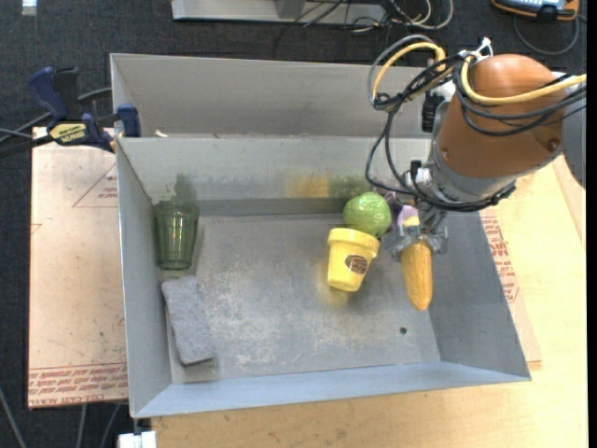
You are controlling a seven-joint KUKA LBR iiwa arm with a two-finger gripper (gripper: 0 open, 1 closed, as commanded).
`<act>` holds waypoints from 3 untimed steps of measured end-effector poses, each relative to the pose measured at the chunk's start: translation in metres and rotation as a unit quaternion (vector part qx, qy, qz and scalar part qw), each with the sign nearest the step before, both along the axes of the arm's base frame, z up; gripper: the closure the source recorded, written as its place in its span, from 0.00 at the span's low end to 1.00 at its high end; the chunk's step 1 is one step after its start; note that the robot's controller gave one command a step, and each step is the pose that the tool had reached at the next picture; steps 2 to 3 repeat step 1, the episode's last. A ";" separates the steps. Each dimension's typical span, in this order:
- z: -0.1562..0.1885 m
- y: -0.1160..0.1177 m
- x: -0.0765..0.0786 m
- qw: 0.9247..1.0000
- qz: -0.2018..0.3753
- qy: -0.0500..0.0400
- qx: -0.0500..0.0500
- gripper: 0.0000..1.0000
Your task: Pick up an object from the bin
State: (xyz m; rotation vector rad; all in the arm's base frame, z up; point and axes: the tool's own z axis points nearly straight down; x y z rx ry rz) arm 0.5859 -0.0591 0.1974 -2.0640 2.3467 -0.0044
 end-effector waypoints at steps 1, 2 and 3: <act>0.087 0.022 -0.011 1.000 -0.003 -0.002 0.001 1.00; 0.087 0.022 -0.011 1.000 -0.003 -0.002 0.001 1.00; 0.087 0.022 -0.011 1.000 -0.003 -0.002 0.001 1.00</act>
Offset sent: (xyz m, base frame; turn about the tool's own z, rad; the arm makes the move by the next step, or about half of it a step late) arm 0.0000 0.0000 0.0000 0.0000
